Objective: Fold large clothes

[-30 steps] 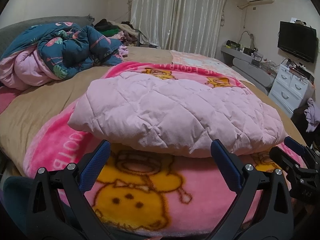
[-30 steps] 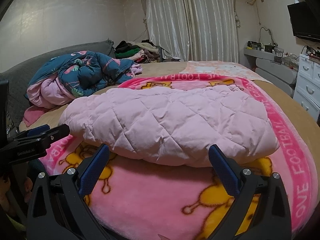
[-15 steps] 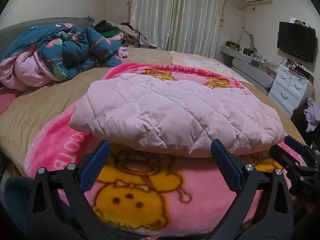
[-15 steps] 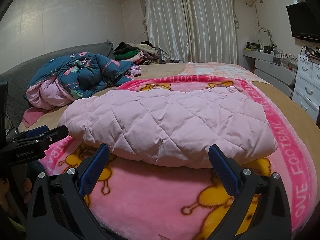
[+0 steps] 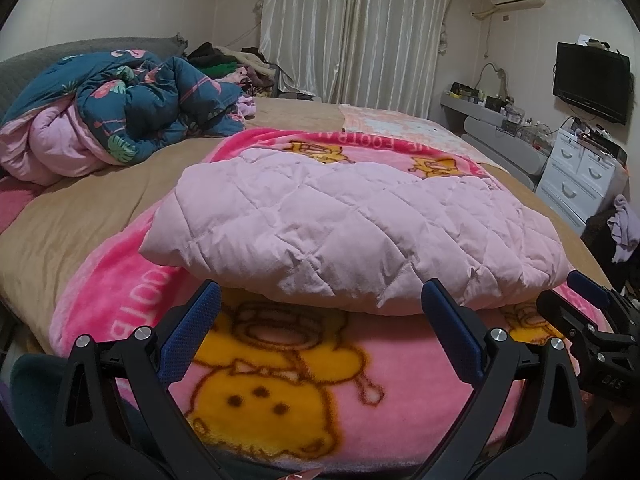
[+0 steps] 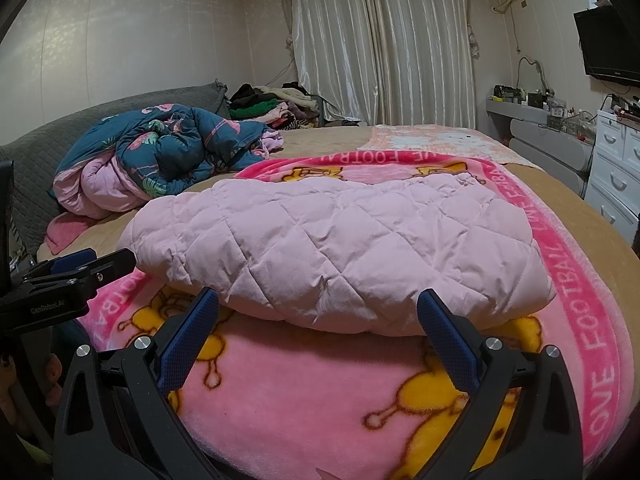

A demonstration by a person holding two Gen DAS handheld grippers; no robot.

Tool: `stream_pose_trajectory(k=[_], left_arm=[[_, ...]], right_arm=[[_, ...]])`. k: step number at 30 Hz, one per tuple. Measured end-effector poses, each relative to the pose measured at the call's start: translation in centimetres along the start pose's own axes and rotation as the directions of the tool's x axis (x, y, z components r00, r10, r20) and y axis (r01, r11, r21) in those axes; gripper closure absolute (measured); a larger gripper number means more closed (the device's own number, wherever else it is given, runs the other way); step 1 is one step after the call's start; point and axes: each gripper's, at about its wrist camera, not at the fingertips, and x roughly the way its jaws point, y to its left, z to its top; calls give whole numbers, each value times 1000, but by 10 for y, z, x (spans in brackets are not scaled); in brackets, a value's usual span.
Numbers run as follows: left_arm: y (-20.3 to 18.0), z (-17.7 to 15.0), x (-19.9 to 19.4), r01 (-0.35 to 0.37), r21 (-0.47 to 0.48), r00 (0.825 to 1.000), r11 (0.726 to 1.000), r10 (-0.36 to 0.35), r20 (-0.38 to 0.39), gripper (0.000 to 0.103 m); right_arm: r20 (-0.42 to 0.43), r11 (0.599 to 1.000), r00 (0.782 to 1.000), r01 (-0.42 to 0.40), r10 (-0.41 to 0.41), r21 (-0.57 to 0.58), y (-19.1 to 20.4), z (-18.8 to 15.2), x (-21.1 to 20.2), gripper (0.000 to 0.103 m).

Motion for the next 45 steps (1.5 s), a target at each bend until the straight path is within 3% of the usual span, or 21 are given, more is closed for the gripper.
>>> stream_pose_trajectory(k=[34, 45], left_arm=[[4, 1, -1, -12, 1, 1000, 1000, 12, -3, 9], [9, -7, 8, 18, -21, 999, 1000, -19, -41, 9]], right_arm=[[-8, 1000, 1000, 7, -7, -15, 0, 1, 2, 4], [-18, 998, 998, 65, -65, -17, -9, -2, 1, 4]])
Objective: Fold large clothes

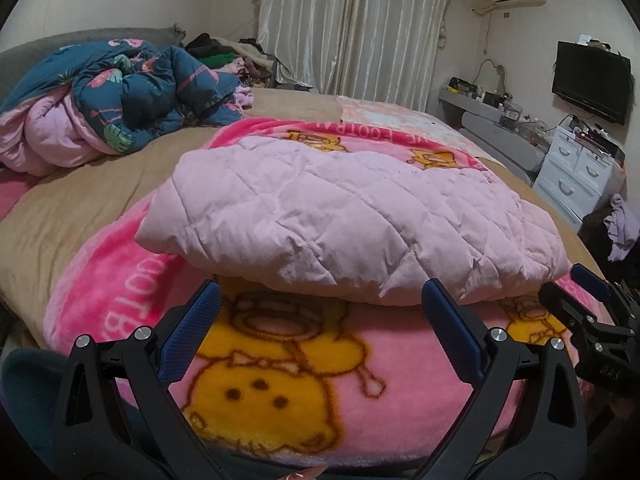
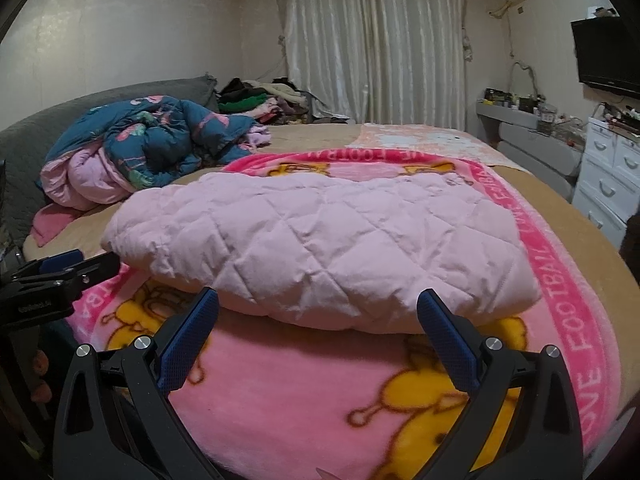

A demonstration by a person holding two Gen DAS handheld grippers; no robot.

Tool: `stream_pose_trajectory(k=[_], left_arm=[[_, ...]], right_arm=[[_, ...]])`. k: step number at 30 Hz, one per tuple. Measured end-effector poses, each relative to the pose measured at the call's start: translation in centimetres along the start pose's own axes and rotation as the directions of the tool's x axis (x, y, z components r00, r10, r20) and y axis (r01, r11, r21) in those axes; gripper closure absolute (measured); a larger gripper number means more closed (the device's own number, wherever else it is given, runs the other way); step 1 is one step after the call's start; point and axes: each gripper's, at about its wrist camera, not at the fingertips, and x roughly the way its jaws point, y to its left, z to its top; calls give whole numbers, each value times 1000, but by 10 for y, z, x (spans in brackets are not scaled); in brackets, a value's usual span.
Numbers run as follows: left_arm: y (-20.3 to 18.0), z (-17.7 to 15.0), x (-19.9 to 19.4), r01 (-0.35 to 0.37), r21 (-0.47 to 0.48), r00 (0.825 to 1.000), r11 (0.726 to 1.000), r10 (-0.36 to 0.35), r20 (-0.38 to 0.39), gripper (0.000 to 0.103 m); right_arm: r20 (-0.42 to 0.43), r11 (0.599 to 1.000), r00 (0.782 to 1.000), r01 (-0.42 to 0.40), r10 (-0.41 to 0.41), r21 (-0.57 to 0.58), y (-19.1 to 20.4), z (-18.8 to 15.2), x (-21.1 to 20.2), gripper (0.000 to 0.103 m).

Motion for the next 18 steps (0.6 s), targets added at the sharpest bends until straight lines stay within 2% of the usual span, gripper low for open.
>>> stream_pose_trajectory(k=[3, 7, 9, 12, 14, 15, 16, 17, 18], left_arm=[[4, 0, 3, 3, -16, 1000, 1000, -3, -16, 9], [14, 4, 12, 6, -48, 999, 999, -8, -52, 9], [22, 10, 19, -4, -51, 997, 999, 0, -78, 9], [54, 37, 34, -91, -50, 989, 995, 84, -125, 9], [80, 56, 44, -173, -55, 977, 983, 163, -140, 9], [103, 73, 55, -214, -46, 967, 976, 205, -150, 9], [125, 85, 65, -256, -46, 955, 965, 246, -165, 9], [146, 94, 75, -292, -60, 944, 955, 277, -182, 9], [176, 105, 86, -328, -94, 931, 940, 306, -198, 9]], right_arm=[[5, 999, 999, 36, -36, 37, -15, -3, -7, 4], [-18, 984, 992, 130, -128, 121, -54, -14, -13, 4], [-45, 967, 980, 197, -192, 164, -79, -20, -15, 4], [-88, 917, 940, 341, -330, 208, -139, -34, -26, 4], [-140, 847, 887, 462, -440, 262, -205, -55, -40, 4], [-163, 817, 861, 508, -481, 273, -225, -63, -45, 4], [-220, 743, 789, 615, -574, 266, -265, -81, -55, 4], [-257, 685, 734, 679, -629, 262, -291, -94, -63, 4], [-286, 650, 699, 715, -655, 260, -311, -106, -69, 4]])
